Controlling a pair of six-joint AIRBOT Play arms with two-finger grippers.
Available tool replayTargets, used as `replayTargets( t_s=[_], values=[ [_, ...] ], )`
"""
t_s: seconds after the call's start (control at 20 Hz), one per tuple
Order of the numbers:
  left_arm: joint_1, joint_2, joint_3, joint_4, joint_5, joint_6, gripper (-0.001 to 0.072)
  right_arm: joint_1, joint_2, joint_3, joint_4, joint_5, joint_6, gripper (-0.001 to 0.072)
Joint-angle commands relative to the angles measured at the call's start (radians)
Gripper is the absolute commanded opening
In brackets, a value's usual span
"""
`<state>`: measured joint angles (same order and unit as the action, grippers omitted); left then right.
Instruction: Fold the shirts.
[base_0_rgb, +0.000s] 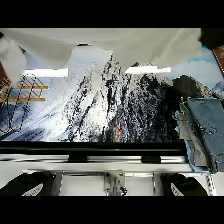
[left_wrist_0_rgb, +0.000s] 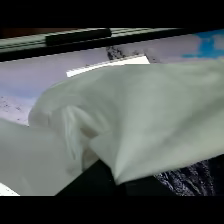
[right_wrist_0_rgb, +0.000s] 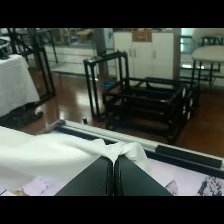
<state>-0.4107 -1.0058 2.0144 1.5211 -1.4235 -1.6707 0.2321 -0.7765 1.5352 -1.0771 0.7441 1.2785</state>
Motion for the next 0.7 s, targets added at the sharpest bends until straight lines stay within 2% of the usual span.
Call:
replayTargets(
  t_s=[0.0, 0.1, 0.2, 0.3, 0.4, 0.5, 0.65],
  values=[
    [-0.008, 0.097, -0.152, -0.014, -0.03, -0.026, 0.004, 0.0, 0.09, 0.018, -0.002, 0.183, 0.038, 0.0063],
    [-0.008, 0.096, -0.246, -0.011, -0.083, -0.027, 0.0041, 0.0, 0.081, 0.011, -0.079, 0.33, 0.084, 0.0063],
    [-0.008, 0.089, -0.383, -0.026, -0.077, -0.037, 0.0041, 0.0, 0.048, -0.026, -0.172, 0.455, 0.091, 0.0063],
    [-0.008, 0.076, -0.558, -0.026, -0.069, -0.037, 0.0041, 0.0, -0.002, -0.107, -0.264, 0.505, 0.09, 0.0064],
    [-0.008, 0.063, -0.753, -0.035, -0.002, -0.037, 0.0041, 0.0, -0.071, -0.229, -0.322, 0.454, 0.09, 0.0064],
    [-0.008, 0.041, -0.927, -0.066, 0.14, -0.037, 0.0041, 0.0, -0.167, -0.354, -0.318, 0.317, 0.109, 0.0064],
    [-0.008, -0.043, -1.067, -0.156, 0.373, -0.038, 0.0042, 0.0, -0.373, -0.446, -0.223, 0.083, 0.224, 0.0064]
  ],
)
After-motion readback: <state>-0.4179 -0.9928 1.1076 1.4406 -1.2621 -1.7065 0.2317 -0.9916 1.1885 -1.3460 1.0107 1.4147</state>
